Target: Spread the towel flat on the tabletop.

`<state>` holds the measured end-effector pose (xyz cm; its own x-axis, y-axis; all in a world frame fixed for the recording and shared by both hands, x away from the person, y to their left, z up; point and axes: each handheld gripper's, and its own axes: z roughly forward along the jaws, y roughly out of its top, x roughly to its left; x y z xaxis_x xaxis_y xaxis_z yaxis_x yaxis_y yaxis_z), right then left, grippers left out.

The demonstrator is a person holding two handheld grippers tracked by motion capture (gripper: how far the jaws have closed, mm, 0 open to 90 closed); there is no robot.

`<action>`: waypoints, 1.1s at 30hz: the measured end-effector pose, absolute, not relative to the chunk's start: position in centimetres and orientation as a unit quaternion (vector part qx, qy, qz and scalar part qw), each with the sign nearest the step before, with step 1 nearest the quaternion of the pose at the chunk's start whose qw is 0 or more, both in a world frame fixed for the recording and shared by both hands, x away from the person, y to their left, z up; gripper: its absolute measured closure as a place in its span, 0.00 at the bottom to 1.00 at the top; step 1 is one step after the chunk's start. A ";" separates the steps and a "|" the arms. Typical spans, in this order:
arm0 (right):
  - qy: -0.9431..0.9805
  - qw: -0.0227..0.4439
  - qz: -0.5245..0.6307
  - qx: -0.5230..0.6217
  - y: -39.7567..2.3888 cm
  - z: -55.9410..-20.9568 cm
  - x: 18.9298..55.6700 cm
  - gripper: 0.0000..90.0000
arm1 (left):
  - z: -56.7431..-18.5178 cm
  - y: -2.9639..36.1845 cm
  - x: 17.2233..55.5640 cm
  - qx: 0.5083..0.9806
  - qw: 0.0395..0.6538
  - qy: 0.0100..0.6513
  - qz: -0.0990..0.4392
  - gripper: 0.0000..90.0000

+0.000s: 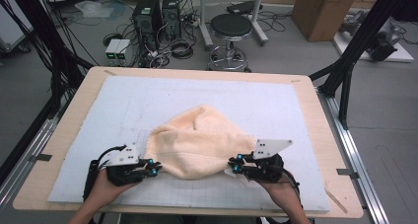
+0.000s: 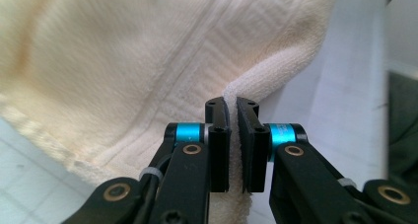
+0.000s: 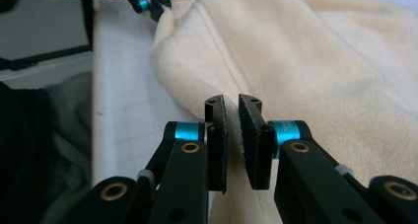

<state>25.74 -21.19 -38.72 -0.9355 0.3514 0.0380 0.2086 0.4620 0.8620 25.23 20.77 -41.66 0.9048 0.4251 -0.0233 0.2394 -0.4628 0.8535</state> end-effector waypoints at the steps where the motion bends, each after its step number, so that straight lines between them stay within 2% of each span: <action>1: 0.852 0.074 0.494 0.158 -21.2 -38.4 25.1 0.91 | -41.1 21.3 24.6 0.845 0.487 0.193 0.102 0.93; 5: 0.852 0.070 0.499 0.140 -20.8 -37.8 22.7 0.91 | -39.9 23.0 22.0 0.832 0.511 0.191 0.104 0.93; 11: 0.865 0.028 0.489 0.114 -19.8 -38.2 19.0 0.89 | -40.2 24.0 17.5 0.840 0.506 0.180 0.078 0.93; 12: 0.864 0.022 0.491 0.112 -19.8 -38.1 18.5 0.85 | -40.3 24.1 16.8 0.839 0.508 0.178 0.071 0.90; 13: 0.861 0.015 0.496 0.111 -19.9 -38.0 18.1 0.78 | -40.1 24.4 15.8 0.837 0.515 0.173 0.067 0.84; 15: 0.854 0.003 0.509 0.110 -20.1 -37.6 18.0 0.72 | -39.9 24.4 15.6 0.833 0.521 0.173 0.064 0.72; 17: 0.855 0.027 0.506 0.114 -20.3 -36.9 18.4 0.68 | -39.0 24.4 16.0 0.827 0.530 0.175 0.069 0.65; 18: 0.855 0.027 0.506 0.114 -20.3 -36.9 18.4 0.68 | -38.6 24.2 16.5 0.823 0.536 0.176 0.073 0.65; 19: 0.857 0.055 0.499 0.120 -20.3 -36.2 19.6 0.64 | -38.2 24.1 17.4 0.820 0.539 0.174 0.078 0.62; 21: 0.857 0.064 0.496 0.124 -20.3 -36.1 20.2 0.62 | -38.0 23.5 19.0 0.815 0.545 0.179 0.087 0.59; 23: 0.859 0.092 0.483 0.140 -20.3 -36.1 23.0 0.56 | -38.2 22.6 21.0 0.814 0.541 0.185 0.101 0.55; 24: 0.859 0.092 0.483 0.140 -20.3 -36.1 23.0 0.56 | -38.4 22.1 22.1 0.816 0.535 0.190 0.105 0.55; 25: 0.858 0.094 0.478 0.162 -20.4 -36.8 25.3 0.53 | -38.7 21.4 23.4 0.817 0.529 0.201 0.109 0.53; 27: 0.865 0.103 0.458 0.177 -20.3 -37.5 27.0 0.50 | -39.3 20.7 25.2 0.817 0.520 0.217 0.121 0.51; 29: 0.869 0.101 0.448 0.185 -20.3 -38.0 27.8 0.50 | -39.9 20.2 27.0 0.816 0.510 0.236 0.139 0.50; 30: 0.870 0.080 0.444 0.198 -20.4 -39.1 29.3 0.49 | -40.1 20.1 27.7 0.816 0.504 0.241 0.150 0.49; 33: 0.878 0.071 0.426 0.205 -20.4 -40.1 30.3 0.49 | -40.6 19.7 29.7 0.819 0.485 0.263 0.161 0.45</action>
<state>30.27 -20.36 -40.07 -0.9056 0.4211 0.0508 0.3003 0.5521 0.7778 29.74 19.72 -40.59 0.8102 0.5860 0.0079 0.2747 -0.3916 0.8782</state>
